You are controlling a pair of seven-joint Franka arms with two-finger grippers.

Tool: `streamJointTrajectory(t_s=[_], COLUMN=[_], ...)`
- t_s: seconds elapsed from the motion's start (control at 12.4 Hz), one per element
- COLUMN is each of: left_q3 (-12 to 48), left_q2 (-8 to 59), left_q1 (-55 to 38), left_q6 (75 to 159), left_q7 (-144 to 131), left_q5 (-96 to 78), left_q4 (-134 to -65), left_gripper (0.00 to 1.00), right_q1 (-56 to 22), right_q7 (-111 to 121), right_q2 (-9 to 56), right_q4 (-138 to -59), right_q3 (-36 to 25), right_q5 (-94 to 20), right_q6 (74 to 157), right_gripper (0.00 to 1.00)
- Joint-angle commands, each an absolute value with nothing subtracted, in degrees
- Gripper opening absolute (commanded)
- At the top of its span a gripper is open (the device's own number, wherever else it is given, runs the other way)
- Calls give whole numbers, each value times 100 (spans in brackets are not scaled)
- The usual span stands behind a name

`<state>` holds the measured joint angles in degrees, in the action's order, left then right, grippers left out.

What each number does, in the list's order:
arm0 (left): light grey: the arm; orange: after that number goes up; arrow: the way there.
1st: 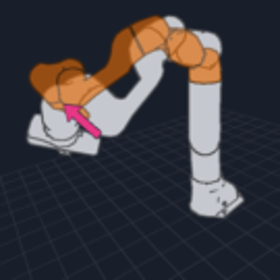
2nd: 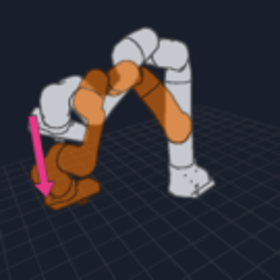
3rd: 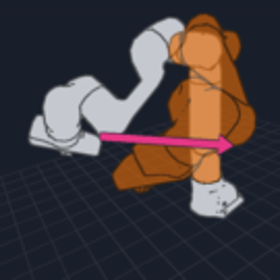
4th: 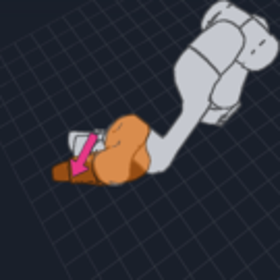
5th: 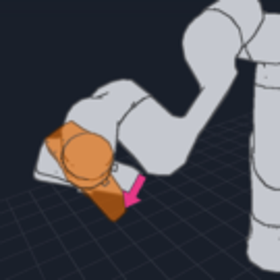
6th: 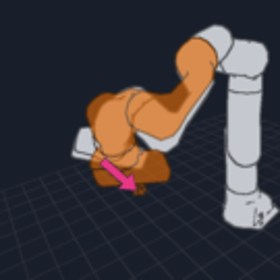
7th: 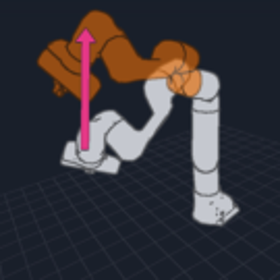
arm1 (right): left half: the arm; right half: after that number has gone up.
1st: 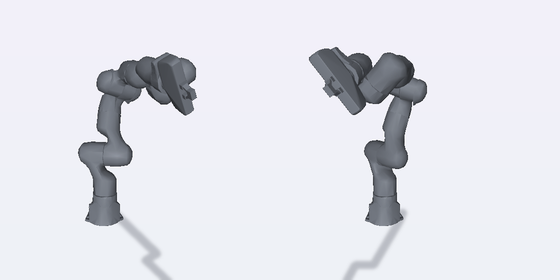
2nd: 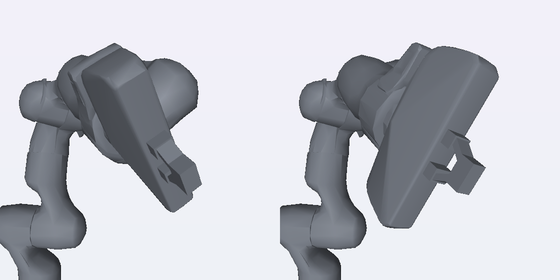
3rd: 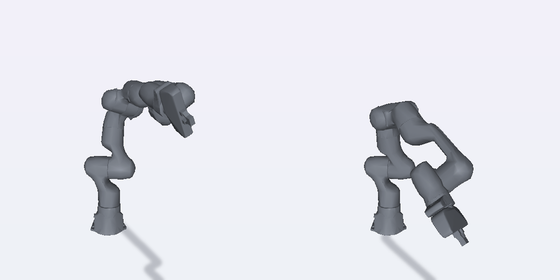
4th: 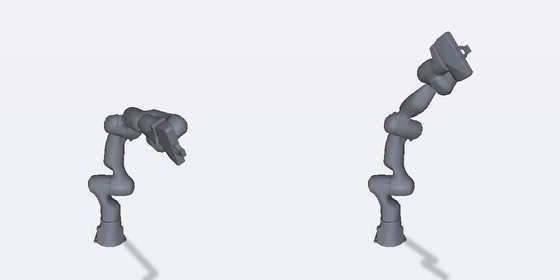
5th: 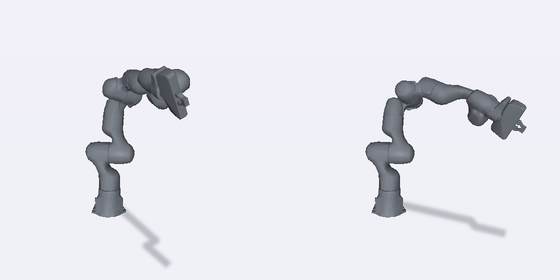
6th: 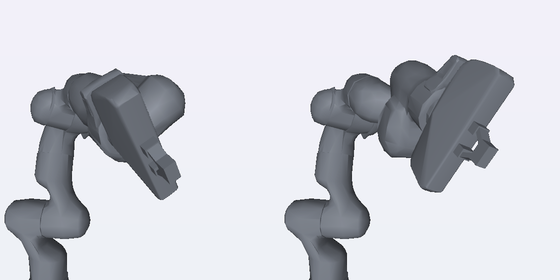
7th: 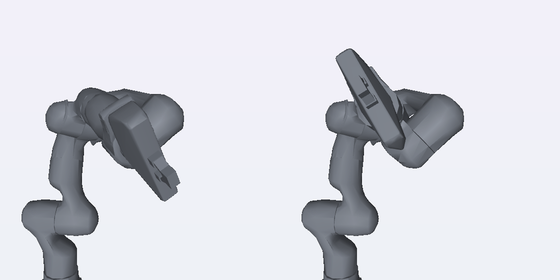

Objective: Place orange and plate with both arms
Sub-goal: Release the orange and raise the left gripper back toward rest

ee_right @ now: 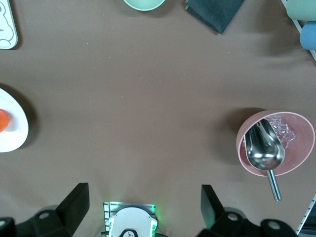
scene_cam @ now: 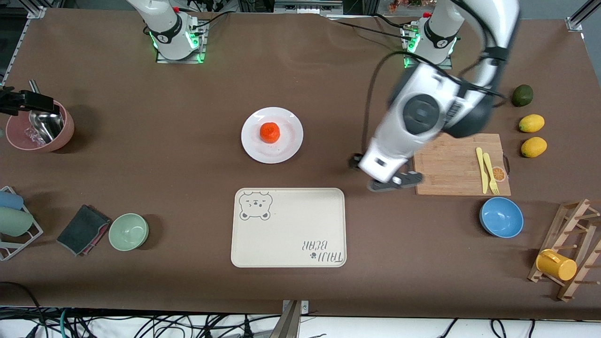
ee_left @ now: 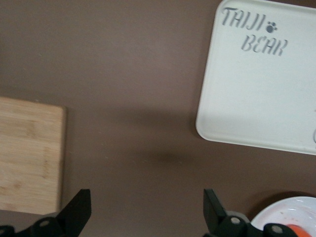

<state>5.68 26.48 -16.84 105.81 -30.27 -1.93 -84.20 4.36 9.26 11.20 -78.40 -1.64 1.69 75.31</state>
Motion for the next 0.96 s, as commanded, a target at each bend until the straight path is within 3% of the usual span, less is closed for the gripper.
streamJointTrajectory(t_s=[0.0, 0.32, 0.64, 0.88], left_q3=[659, 650, 685, 703], left_q2=[2435, 2435, 2426, 1980], left_q1=[-926, 95, 815, 1143], left_q6=[10355, 10055, 9466, 9474], left_q7=[-1841, -30, 905, 888], left_q5=[-193, -185, 191, 238], left_q4=[-8596, -8578, -8043, -8111], left_gripper=[100, 100, 100, 100], right_q1=[247, 246, -78, -88], right_q7=[940, 940, 870, 914], right_q2=[1221, 1318, 1371, 1248], right_q4=[-7804, -8444, -9130, -10174], right_q3=[-132, -106, -114, 34], right_q5=[44, -324, -676, -1228], right_q6=[7470, 8111, 8858, 10165], right_gripper=[100, 100, 100, 100])
